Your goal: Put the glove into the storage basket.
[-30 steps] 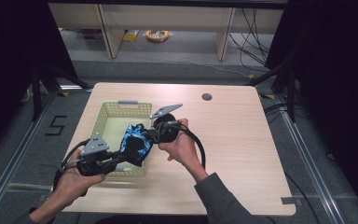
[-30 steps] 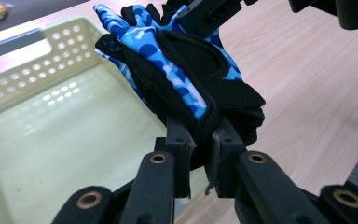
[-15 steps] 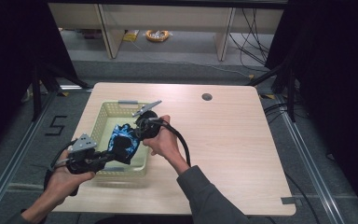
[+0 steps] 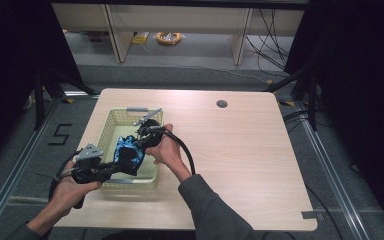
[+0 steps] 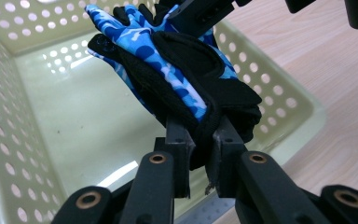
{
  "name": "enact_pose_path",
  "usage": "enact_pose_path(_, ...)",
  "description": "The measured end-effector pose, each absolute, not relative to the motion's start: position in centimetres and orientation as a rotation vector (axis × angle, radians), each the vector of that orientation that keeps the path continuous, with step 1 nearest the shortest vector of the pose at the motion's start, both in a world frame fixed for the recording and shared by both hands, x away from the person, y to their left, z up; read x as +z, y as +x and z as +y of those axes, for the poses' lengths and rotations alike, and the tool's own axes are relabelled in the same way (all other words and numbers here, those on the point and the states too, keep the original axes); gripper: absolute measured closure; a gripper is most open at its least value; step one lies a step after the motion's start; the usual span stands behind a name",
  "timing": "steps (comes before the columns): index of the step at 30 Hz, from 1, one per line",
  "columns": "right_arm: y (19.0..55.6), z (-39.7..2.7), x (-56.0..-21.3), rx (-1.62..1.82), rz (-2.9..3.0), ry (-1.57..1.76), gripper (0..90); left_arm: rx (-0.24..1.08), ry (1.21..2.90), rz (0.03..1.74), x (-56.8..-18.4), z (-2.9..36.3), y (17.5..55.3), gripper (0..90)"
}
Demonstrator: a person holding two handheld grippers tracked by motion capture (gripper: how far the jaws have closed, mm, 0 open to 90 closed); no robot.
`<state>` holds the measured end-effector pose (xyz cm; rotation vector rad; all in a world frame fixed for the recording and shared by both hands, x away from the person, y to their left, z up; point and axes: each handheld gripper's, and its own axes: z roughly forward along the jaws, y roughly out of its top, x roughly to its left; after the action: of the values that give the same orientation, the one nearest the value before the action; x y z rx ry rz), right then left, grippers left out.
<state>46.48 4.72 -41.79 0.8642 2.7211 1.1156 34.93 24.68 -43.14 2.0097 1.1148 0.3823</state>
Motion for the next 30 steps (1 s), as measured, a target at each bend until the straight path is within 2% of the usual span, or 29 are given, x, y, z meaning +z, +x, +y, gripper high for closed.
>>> enact_pose_path(30,48.4,7.7,-45.2,0.921,2.798,0.922,82.3,0.266,2.101,1.174,-45.6,24.8,36.7,78.2)
